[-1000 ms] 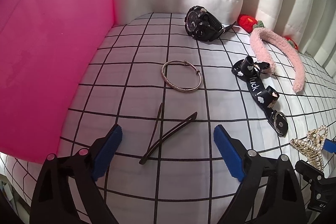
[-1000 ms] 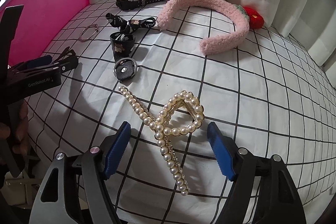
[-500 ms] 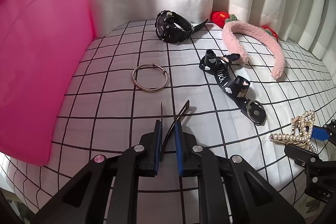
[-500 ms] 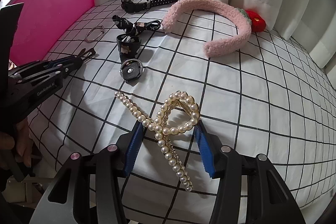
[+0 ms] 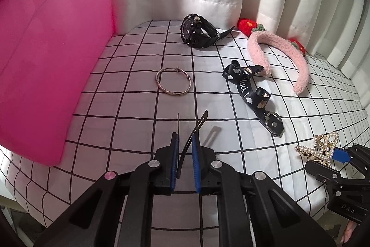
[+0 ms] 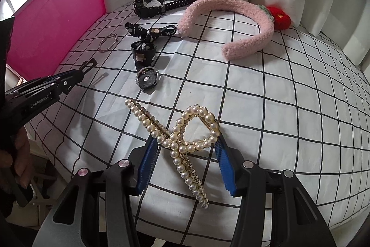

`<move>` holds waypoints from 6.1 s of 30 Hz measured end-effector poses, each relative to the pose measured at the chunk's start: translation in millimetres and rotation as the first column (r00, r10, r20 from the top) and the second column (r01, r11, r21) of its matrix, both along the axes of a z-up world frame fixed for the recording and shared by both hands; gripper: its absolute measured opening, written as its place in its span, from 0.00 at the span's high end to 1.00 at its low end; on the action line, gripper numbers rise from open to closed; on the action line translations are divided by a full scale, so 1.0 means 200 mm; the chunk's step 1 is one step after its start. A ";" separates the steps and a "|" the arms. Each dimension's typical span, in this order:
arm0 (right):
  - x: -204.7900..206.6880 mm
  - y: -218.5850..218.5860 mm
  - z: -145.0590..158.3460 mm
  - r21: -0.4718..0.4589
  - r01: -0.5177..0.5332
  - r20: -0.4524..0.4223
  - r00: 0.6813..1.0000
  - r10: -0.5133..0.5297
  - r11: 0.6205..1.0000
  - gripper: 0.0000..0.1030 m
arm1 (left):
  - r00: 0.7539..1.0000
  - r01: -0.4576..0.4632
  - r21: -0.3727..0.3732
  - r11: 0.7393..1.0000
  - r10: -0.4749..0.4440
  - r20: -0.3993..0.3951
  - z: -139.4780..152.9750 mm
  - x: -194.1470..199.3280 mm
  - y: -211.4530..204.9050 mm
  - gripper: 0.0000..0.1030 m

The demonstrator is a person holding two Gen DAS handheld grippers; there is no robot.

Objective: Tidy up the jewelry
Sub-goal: 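Lift the hair pins and pearl clip and carry both over the pink tub, then open both grippers to drop the hair pins and pearl clip into the tub, then move both grippers from the tub back over the remaining items on the table, then lower the left gripper over the silver bangle while the right gripper lowers over the pink headband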

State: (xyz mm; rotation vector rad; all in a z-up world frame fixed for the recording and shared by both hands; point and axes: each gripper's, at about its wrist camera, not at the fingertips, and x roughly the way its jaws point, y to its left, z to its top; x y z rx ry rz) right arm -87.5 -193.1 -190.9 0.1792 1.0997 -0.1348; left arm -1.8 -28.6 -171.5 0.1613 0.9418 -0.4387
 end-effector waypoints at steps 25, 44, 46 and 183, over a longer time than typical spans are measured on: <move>0.08 -0.06 0.50 -0.034 -0.078 0.155 0.985 0.082 0.996 0.56 | 0.992 -0.065 -0.129 0.990 0.078 0.102 0.50 -0.08 0.08 0.89; 0.64 0.41 1.00 -0.067 -0.358 0.371 0.858 0.356 0.931 0.56 | 0.891 -0.323 -0.202 0.924 0.369 0.263 1.03 0.12 0.67 0.88; 0.73 0.51 1.02 -0.063 -0.394 0.381 0.840 0.387 0.917 0.56 | 0.878 -0.363 -0.201 0.910 0.406 0.252 1.04 0.17 0.77 0.88; 0.02 -0.44 0.49 0.022 0.122 0.101 0.987 -0.124 0.992 0.35 | 0.951 -0.308 -0.012 0.951 0.308 0.011 0.56 0.10 0.00 0.06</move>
